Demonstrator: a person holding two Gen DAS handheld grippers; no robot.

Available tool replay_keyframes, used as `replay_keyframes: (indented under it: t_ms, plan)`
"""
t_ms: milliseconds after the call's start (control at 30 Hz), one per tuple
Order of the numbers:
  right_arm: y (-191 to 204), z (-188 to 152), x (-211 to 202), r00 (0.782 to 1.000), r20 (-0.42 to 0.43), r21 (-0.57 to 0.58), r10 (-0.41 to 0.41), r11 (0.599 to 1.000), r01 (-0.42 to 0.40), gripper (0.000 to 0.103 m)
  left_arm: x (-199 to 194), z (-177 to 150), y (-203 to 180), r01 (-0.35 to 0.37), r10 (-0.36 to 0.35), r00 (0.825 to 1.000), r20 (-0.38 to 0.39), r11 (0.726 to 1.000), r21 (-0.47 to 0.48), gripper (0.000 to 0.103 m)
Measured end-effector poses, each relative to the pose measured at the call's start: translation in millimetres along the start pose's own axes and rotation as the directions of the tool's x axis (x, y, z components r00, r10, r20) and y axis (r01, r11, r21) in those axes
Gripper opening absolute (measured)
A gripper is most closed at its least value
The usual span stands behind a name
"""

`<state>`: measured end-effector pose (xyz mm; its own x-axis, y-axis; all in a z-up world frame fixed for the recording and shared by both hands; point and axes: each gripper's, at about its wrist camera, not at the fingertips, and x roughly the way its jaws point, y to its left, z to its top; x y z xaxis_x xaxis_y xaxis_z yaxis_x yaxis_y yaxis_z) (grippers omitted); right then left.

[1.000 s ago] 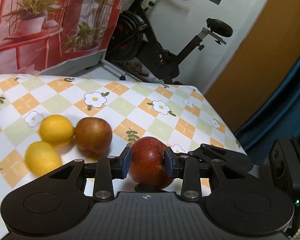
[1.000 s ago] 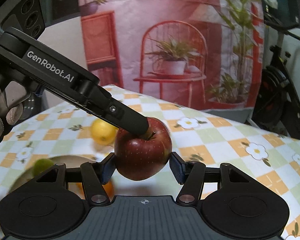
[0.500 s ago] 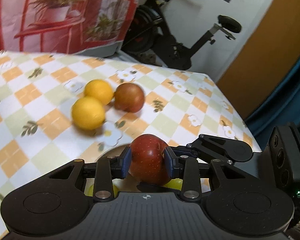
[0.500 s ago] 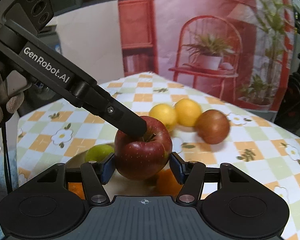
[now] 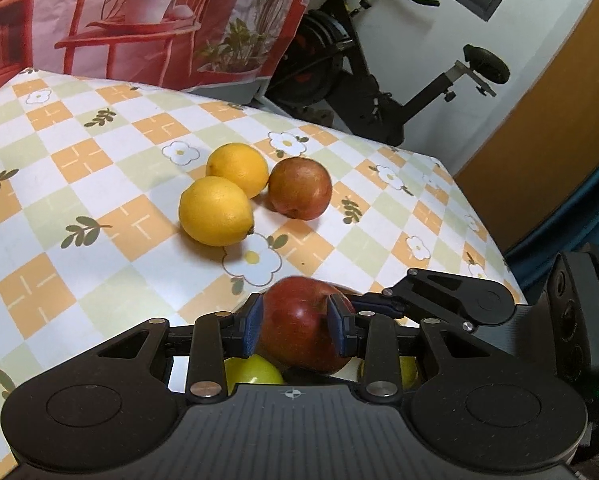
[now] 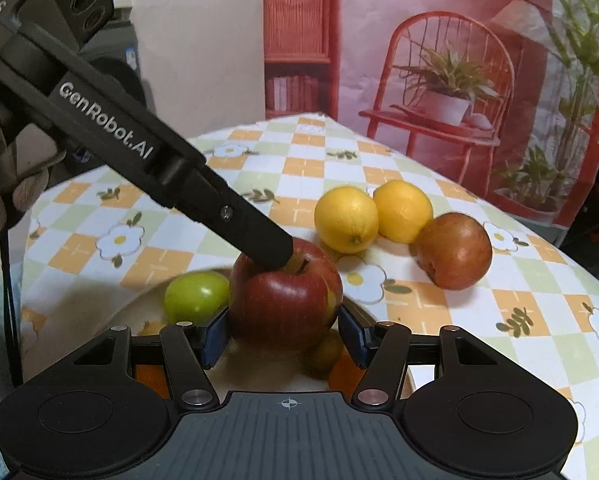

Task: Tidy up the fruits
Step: 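Lower both red apples into the plate and open both grippers, then grasp a brown apple with the left gripper while the right grasps a dark red apple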

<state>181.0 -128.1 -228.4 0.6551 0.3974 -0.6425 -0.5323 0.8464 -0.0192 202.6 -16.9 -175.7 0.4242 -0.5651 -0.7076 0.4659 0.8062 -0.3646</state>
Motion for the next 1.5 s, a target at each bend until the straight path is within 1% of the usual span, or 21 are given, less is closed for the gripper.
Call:
replay_keyframes:
  t_ms: [167, 267, 367, 433, 567, 733, 800, 900, 1000, 1133, 1233, 1367, 1433, 1500]
  plan:
    - [3, -1, -2, 1.0, 0.024, 0.005, -0.002, 1.0, 0.002, 0.054, 0, -3, 4, -0.003, 0.003, 1.0, -0.005, 1.0, -0.001, 0.037]
    - [4, 2, -7, 1.0, 0.029, -0.009, -0.004, 1.0, 0.004, 0.053, -1, -2, 3, -0.02, 0.021, 1.0, 0.0, 1.0, 0.015, 0.037]
    - [1, 2, -12, 0.999, 0.034, -0.008, -0.009, 1.0, 0.009, 0.053, -3, -2, 3, -0.031, 0.031, 0.999, 0.006, 0.999, 0.011, 0.037]
    - [-1, -1, -15, 0.999, 0.037, 0.009, -0.013, 1.0, 0.012, 0.053, -5, -1, 4, -0.051, 0.05, 0.999, 0.022, 0.999, 0.015, 0.036]
    - [-6, -7, -21, 0.999, 0.046, 0.031, -0.024, 0.999, 0.023, 0.054, -12, 2, 6, -0.063, 0.063, 0.996, 0.06, 0.998, -0.001, 0.036]
    - [-11, -6, -29, 0.997, 0.066, 0.041, -0.037, 0.999, 0.034, 0.054, -22, 9, 7, -0.09, 0.09, 0.991, 0.104, 0.996, -0.004, 0.036]
    - [-14, -4, -33, 0.996, 0.084, 0.048, -0.042, 0.998, 0.038, 0.054, -25, 12, 7, -0.108, 0.108, 0.986, 0.13, 0.994, -0.008, 0.036]
    - [-22, -2, -39, 0.992, 0.116, 0.063, -0.054, 0.997, 0.047, 0.054, -31, 18, 6, -0.141, 0.141, 0.972, 0.186, 0.99, -0.014, 0.037]
    - [-35, -3, -43, 0.987, 0.144, 0.095, -0.068, 0.994, 0.054, 0.054, -32, 25, 4, -0.157, 0.157, 0.963, 0.221, 0.987, -0.017, 0.037]
    - [-55, -4, -45, 0.983, 0.155, 0.131, -0.099, 0.988, 0.079, 0.054, -27, 39, -2, -0.16, 0.152, 0.962, 0.225, 0.987, 0.018, 0.037]
    - [-74, -5, -44, 0.977, 0.164, 0.179, -0.139, 0.978, 0.109, 0.054, -19, 49, -7, -0.167, 0.154, 0.96, 0.235, 0.985, 0.036, 0.037]
    - [-104, -11, -36, 0.965, 0.174, 0.277, -0.198, 0.95, 0.145, 0.054, -3, 61, -12, -0.193, 0.17, 0.952, 0.257, 0.979, 0.069, 0.037]
    - [-123, -14, -30, 0.957, 0.182, 0.347, -0.225, 0.925, 0.151, 0.054, 4, 66, -16, -0.226, 0.189, 0.944, 0.271, 0.968, 0.11, 0.037]
    - [-141, -15, -23, 0.957, 0.175, 0.401, -0.233, 0.904, 0.147, 0.054, 10, 72, -19, -0.242, 0.194, 0.94, 0.28, 0.958, 0.15, 0.037]
